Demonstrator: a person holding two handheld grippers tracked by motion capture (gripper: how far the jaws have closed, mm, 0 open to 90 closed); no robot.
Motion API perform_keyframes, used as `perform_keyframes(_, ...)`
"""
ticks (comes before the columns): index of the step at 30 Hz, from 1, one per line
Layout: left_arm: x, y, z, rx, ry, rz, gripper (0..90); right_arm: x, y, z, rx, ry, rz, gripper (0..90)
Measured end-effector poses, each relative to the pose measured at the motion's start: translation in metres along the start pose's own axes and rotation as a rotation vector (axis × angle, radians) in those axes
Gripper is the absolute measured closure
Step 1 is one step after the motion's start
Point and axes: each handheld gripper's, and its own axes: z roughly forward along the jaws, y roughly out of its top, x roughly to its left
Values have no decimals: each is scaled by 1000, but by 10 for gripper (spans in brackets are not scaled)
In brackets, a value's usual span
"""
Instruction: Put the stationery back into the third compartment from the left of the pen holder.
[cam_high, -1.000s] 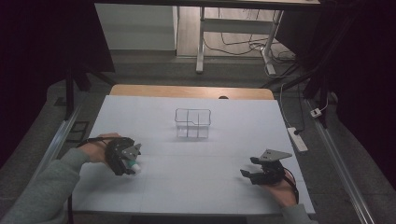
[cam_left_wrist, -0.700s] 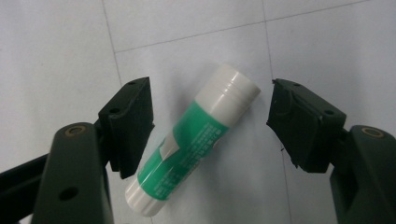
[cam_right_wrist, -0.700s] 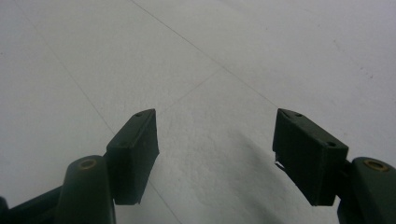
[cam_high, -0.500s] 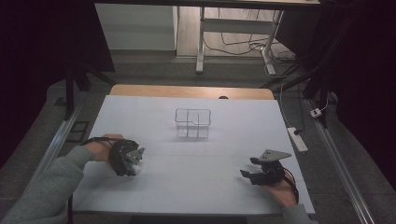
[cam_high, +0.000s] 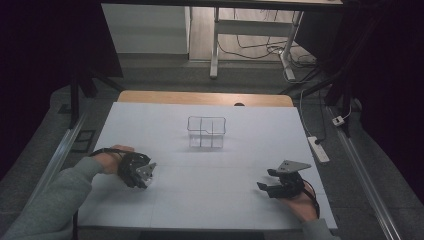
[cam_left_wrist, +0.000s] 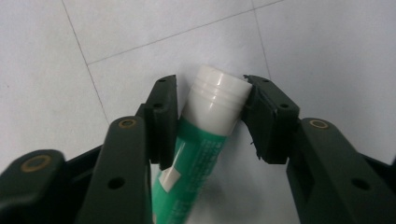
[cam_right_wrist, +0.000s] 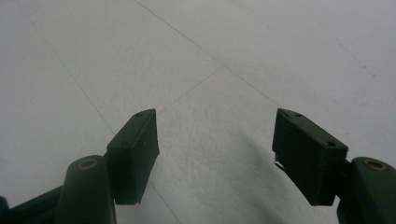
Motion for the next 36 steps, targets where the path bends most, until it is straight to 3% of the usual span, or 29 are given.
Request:
perform_keyframes(6, -2, -1, -1, -8, 1, 8, 629, 1, 0, 0, 0, 1, -5, 308)
perform_keyframes(11, -2, -3, -2, -5, 10, -18, 638, 0, 0, -1, -3, 0, -1, 309)
perform_keyframes(23, -3, -18, -28, -117, 106, -186, 642, 0, 0, -2, -8, -5, -2, 310)
perform_keyframes(27, -5, -22, -37, -182, 149, -243, 642, 0, 0, -2, -9, -4, -3, 310)
perform_keyframes(36, -11, -27, -50, -298, 222, -331, 642, 0, 0, -2, -12, -5, 0, 310)
